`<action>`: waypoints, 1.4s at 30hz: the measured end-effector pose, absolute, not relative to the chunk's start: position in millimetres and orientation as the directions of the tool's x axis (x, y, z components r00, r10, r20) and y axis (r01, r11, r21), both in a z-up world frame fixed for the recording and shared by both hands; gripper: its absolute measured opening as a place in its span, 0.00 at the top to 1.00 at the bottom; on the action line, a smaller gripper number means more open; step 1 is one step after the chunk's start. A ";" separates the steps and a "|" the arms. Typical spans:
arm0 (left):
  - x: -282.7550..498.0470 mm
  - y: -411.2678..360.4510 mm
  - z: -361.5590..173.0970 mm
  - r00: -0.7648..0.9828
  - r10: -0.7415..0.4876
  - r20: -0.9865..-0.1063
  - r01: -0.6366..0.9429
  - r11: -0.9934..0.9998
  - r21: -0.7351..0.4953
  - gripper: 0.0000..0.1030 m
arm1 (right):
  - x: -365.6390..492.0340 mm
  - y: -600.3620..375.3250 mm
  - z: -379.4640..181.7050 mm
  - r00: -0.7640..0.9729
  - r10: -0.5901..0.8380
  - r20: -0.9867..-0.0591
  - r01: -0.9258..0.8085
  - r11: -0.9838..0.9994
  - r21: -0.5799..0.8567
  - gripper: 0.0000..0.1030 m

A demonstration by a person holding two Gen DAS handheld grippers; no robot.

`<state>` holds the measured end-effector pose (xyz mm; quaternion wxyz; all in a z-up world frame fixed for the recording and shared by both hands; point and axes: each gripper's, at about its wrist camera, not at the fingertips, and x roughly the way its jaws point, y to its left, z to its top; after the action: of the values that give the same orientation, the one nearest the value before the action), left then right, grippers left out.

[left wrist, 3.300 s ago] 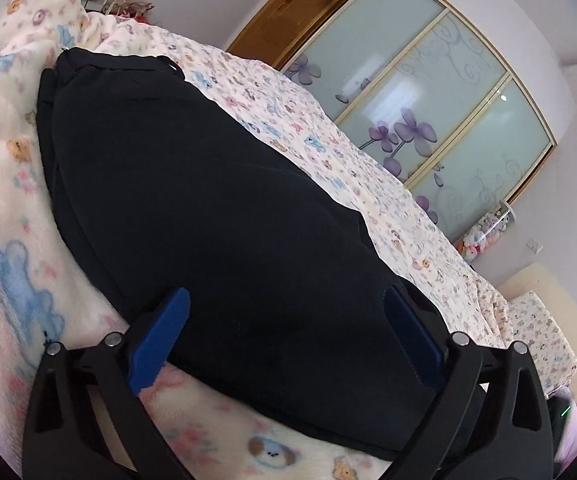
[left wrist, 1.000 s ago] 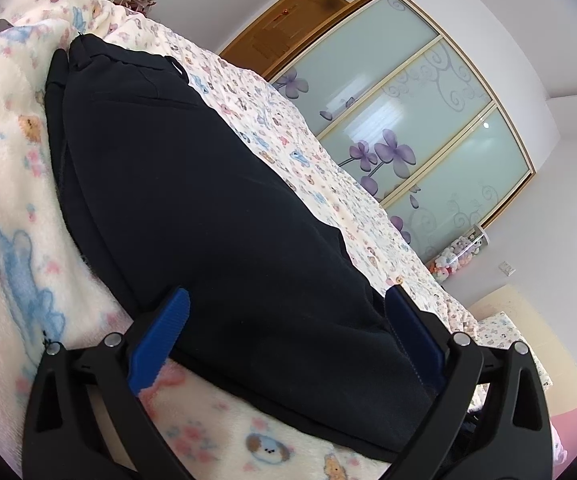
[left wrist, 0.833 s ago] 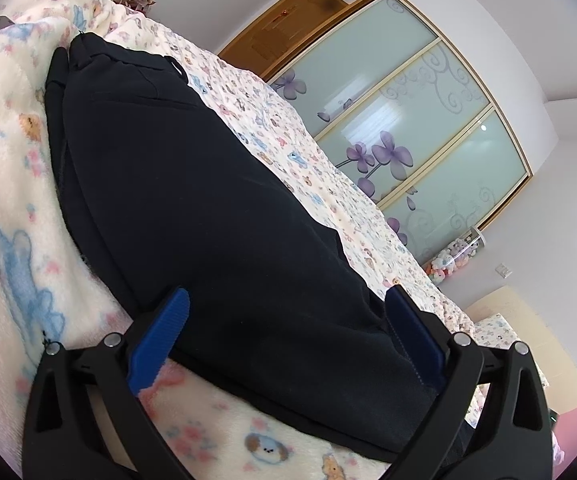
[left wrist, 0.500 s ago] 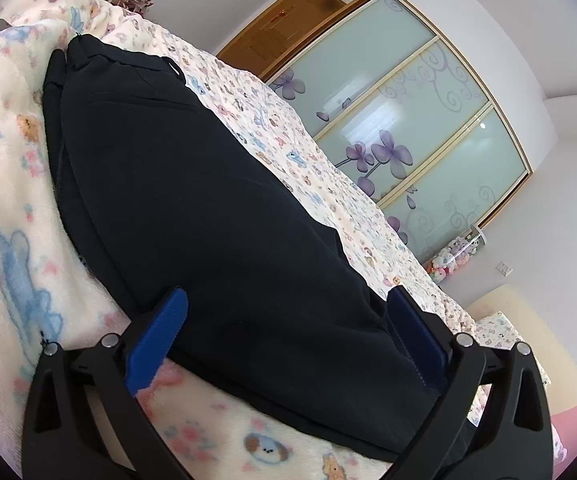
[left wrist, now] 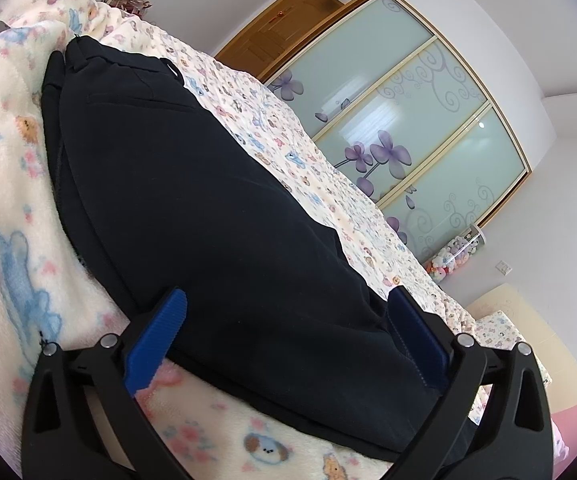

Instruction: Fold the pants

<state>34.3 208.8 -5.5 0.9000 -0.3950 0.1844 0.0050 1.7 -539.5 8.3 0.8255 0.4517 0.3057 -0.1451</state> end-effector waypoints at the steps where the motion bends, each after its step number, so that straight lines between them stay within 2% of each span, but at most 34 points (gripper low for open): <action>1: 34.3 208.6 -5.5 0.932 -0.137 -0.336 -0.154 0.688 -0.709 0.02 | -3.2 -538.6 15.4 0.793 0.030 -0.609 0.494 0.554 0.670 0.98; 4: 34.3 208.4 -5.4 0.932 -0.137 -0.336 -0.154 0.688 -0.709 0.02 | -16.9 -535.5 28.0 0.827 0.025 -0.562 0.457 0.553 0.697 0.98; 9: 33.8 208.6 -5.3 0.932 -0.139 -0.333 -0.152 0.687 -0.711 0.02 | -8.0 -541.1 -1.4 0.748 0.079 -0.658 0.536 0.512 0.671 0.97; 11: 33.7 208.6 -5.1 0.933 -0.141 -0.331 -0.149 0.686 -0.712 0.02 | -12.3 -543.2 -2.9 0.751 0.108 -0.651 0.533 0.481 0.696 0.91; 14: 34.7 208.6 -4.9 0.933 -0.140 -0.332 -0.150 0.687 -0.711 0.02 | -20.5 -544.7 9.4 0.767 0.072 -0.637 0.522 0.507 0.686 0.83; 15: 34.6 208.8 -5.1 0.932 -0.140 -0.334 -0.151 0.688 -0.710 0.02 | -24.8 -547.6 12.7 0.773 0.056 -0.632 0.525 0.502 0.687 0.79; 16: 34.9 209.1 -5.1 0.932 -0.139 -0.334 -0.152 0.688 -0.709 0.02 | -27.5 -550.2 13.4 0.775 0.050 -0.629 0.530 0.490 0.692 0.67; 17: 34.5 209.7 -5.3 0.932 -0.140 -0.334 -0.151 0.688 -0.710 0.02 | -29.6 -552.7 13.0 0.778 0.046 -0.626 0.533 0.478 0.698 0.63; 26: 33.7 209.8 -5.6 0.932 -0.139 -0.334 -0.151 0.688 -0.710 0.02 | -8.3 -557.5 -4.0 0.752 0.054 -0.657 0.568 0.451 0.688 0.64; 30: 33.6 209.6 -5.4 0.932 -0.139 -0.334 -0.151 0.688 -0.709 0.02 | -4.1 -560.2 -10.8 0.768 0.049 -0.638 0.562 0.427 0.709 0.65; 31: 33.6 209.8 -5.5 0.932 -0.139 -0.334 -0.151 0.688 -0.709 0.02 | -3.4 -559.9 -10.7 0.771 0.045 -0.635 0.558 0.432 0.709 0.70; 32: 33.5 209.9 -5.5 0.932 -0.139 -0.334 -0.151 0.688 -0.710 0.02 | -3.5 -558.5 -8.6 0.780 0.038 -0.624 0.546 0.444 0.710 0.76; 35: 33.6 209.8 -5.5 0.932 -0.140 -0.333 -0.151 0.688 -0.710 0.02 | -9.2 -556.5 1.6 0.827 0.026 -0.562 0.490 0.459 0.741 0.83; 42: 33.7 210.8 -6.4 0.933 -0.144 -0.330 -0.147 0.684 -0.715 0.02 | -5.7 -532.1 53.3 0.907 0.053 -0.417 0.322 0.549 0.772 0.84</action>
<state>33.7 210.8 -6.4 0.8991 -0.3977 0.1831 0.0008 -5.7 -532.1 53.3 0.8568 0.4686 0.2004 -0.0785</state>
